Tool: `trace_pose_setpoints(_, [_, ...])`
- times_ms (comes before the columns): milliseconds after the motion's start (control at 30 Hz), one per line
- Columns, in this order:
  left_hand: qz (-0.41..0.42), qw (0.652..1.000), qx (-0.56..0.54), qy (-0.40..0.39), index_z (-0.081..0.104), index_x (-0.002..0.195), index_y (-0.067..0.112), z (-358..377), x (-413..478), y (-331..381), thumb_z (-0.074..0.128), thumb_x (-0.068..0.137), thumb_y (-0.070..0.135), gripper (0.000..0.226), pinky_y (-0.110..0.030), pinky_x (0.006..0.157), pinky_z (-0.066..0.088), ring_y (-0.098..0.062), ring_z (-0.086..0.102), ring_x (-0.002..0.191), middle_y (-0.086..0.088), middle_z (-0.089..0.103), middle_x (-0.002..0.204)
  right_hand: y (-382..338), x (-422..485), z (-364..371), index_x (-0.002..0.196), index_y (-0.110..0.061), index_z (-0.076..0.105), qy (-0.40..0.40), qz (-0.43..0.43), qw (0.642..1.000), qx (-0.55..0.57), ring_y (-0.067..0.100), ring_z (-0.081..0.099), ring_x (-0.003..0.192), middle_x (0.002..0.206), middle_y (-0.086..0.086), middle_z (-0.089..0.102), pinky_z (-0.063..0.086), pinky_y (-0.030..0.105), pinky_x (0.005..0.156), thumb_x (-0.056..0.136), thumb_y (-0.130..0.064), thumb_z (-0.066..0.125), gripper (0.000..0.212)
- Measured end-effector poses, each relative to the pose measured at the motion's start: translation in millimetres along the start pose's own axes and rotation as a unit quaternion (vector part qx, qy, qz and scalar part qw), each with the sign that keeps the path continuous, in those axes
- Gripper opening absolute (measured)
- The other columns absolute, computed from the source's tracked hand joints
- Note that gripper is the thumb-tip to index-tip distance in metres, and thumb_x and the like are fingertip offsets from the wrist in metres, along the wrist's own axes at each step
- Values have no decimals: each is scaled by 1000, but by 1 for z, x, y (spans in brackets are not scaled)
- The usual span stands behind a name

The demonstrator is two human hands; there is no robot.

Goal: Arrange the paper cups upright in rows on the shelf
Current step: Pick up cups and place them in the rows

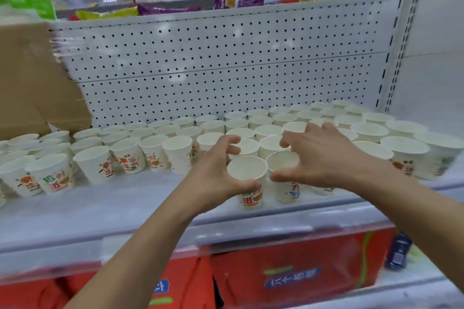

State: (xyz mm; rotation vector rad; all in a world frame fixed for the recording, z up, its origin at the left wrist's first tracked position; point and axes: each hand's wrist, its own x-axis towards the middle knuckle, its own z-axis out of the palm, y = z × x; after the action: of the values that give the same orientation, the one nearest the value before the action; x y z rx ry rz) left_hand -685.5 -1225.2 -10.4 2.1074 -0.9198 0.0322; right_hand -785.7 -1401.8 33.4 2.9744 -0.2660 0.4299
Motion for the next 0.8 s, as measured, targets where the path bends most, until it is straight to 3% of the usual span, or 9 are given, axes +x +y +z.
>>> trace_pose_setpoints(100, [0,999,0,42,41,135,32,1,-5,2,87,57,49,93,-31,89,50,-2,53,104,14,51,122,8,3,4,133,-29,46,-9,-6,1000,12,20,43,117,121,-2,61,29,36,95,71,-80,47,80])
trace_pose_setpoints(200, [-11,998,1,69,44,131,30,3,-8,4,85,57,54,88,-30,87,51,-4,55,99,11,53,116,15,5,5,133,-32,45,-20,-1,999,50,19,42,118,123,-3,60,29,35,92,72,-79,48,77])
trace_pose_setpoints(333, [-30,997,-15,76,48,127,29,10,-7,6,85,62,47,77,-34,88,51,-5,55,98,11,56,110,17,4,8,132,-30,46,-7,-11,997,76,17,43,115,123,-6,59,28,34,93,79,-68,53,65])
trace_pose_setpoints(533, [-29,997,-4,71,46,130,29,13,-10,12,83,64,49,78,-30,88,50,-5,54,101,11,55,114,21,4,8,135,-33,42,-1,-20,998,64,17,39,122,133,-8,53,28,36,98,79,-70,50,68])
trace_pose_setpoints(667, [-21,995,14,98,43,134,33,8,-24,9,77,71,51,74,-23,91,44,2,50,109,17,52,124,3,8,0,132,-37,45,60,-55,991,110,16,39,125,136,-9,49,28,36,102,79,-67,47,61])
trace_pose_setpoints(800, [-13,989,28,148,48,131,32,-18,-50,-16,72,79,46,59,-21,93,44,5,49,111,20,53,124,-53,18,-3,118,-34,59,117,-134,958,226,14,47,116,123,-12,57,38,38,98,77,-58,48,50])
